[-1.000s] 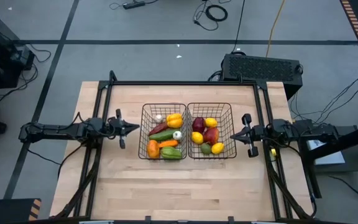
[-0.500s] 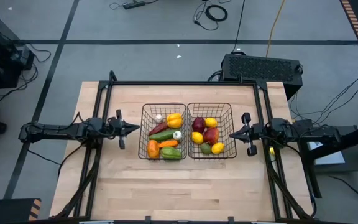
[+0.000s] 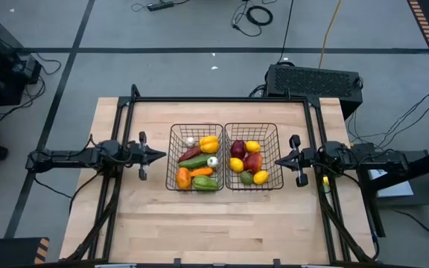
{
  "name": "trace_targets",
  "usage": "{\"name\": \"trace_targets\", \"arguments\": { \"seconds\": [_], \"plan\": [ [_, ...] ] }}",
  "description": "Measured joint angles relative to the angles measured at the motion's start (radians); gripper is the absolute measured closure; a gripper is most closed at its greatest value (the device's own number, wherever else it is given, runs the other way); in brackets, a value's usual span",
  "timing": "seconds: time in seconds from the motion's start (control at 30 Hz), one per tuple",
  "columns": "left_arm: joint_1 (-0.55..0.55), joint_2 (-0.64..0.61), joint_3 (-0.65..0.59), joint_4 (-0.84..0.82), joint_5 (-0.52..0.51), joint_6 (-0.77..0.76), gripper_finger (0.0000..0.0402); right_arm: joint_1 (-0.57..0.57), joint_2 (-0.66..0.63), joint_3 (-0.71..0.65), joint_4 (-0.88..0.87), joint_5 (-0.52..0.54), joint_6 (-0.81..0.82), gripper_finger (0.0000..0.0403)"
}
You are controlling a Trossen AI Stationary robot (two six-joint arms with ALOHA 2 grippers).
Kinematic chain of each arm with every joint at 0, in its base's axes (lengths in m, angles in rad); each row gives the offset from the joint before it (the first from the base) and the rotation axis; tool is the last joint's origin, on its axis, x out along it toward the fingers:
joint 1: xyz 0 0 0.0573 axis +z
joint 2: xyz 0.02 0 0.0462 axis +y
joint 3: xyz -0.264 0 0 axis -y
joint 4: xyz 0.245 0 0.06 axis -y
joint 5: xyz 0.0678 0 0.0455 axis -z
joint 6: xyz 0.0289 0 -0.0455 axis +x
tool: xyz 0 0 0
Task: Sort produce into baskets
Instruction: Return to Home Position
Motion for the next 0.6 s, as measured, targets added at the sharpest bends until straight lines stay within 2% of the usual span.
{"name": "trace_targets", "arguments": {
  "seconds": [0.27, 0.6],
  "plan": [
    [0.001, -0.122, 0.000, -0.030, 0.038, 0.020, 0.0401, 0.000, 0.000, 0.000, 0.000, 0.000, 0.000, 0.0403],
    [0.001, -0.127, 0.000, -0.036, 0.050, 0.024, 0.0401, 0.000, 0.000, 0.000, 0.000, 0.000, 0.000, 0.0403]
  ]
}}
